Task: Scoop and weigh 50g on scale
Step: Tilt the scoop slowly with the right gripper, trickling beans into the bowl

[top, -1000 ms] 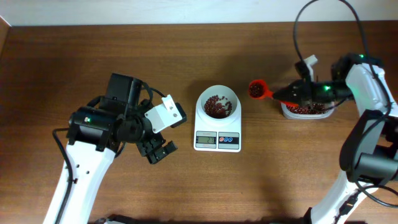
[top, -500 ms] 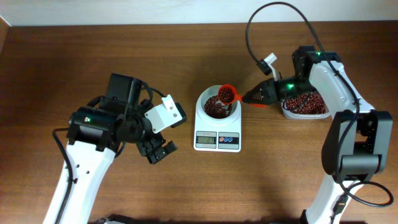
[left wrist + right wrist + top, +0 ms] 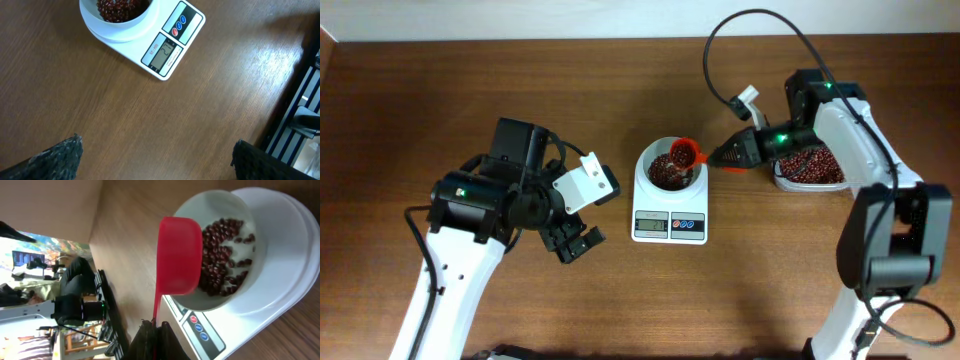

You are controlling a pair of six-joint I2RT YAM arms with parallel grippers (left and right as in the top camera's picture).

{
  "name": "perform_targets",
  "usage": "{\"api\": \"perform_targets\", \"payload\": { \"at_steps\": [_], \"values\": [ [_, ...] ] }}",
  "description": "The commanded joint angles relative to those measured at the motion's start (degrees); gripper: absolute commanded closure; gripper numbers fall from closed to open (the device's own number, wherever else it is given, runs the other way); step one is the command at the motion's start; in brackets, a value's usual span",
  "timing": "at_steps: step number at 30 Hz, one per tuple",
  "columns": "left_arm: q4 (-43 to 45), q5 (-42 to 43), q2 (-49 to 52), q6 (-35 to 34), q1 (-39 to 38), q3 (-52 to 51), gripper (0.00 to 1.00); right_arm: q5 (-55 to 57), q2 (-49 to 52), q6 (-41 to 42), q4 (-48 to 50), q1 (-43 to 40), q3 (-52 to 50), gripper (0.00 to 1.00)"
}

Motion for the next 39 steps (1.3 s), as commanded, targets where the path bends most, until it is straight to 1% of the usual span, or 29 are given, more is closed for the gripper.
{"api": "perform_targets", "payload": {
  "at_steps": [1, 4, 8, 11, 15, 30, 34, 36, 37, 38, 39],
  "values": [
    [-0.04, 0.81, -0.76, 0.52, 0.39, 0.81, 0.01, -0.39, -4.76, 5.35, -0.09, 0.61, 0.57, 0.96],
    [-0.07, 0.81, -0.76, 0.52, 0.39, 0.81, 0.01, -0.02, -5.03, 6.34, -1.09, 0.61, 0.59, 0.96],
    [-0.07, 0.81, -0.76, 0.52, 0.39, 0.81, 0.01, 10.14, -5.03, 6.27, 1.53, 2.23, 0.57, 0.96],
    [-0.07, 0.81, -0.76, 0.52, 0.39, 0.81, 0.01, 11.21, -5.03, 6.36, 4.74, 4.46, 0.57, 0.96],
    [-0.07, 0.81, -0.76, 0.52, 0.39, 0.81, 0.01, 12.68, -5.03, 6.36, 5.09, 5.11, 0.59, 0.96],
    [-0.04, 0.81, -0.76, 0.52, 0.39, 0.81, 0.01, 13.46, -5.03, 6.29, 7.23, 5.11, 0.57, 0.96],
    [-0.04, 0.81, -0.76, 0.52, 0.39, 0.81, 0.01, 13.51, -5.03, 2.58, 7.06, 5.11, 0.57, 0.96],
    [-0.04, 0.81, -0.76, 0.52, 0.39, 0.81, 0.01, 13.49, -5.03, 2.62, 6.97, 5.11, 0.57, 0.96],
    [-0.04, 0.81, -0.76, 0.52, 0.39, 0.81, 0.01, 12.68, -5.03, 2.60, 6.16, 5.11, 0.57, 0.96],
    [-0.04, 0.81, -0.76, 0.52, 0.39, 0.81, 0.01, 9.84, -5.03, 0.46, 4.44, 5.11, 0.57, 0.96],
    [-0.04, 0.81, -0.76, 0.52, 0.39, 0.81, 0.01, 10.69, -5.03, 0.52, 4.68, 5.11, 0.57, 0.96]
  ]
}}
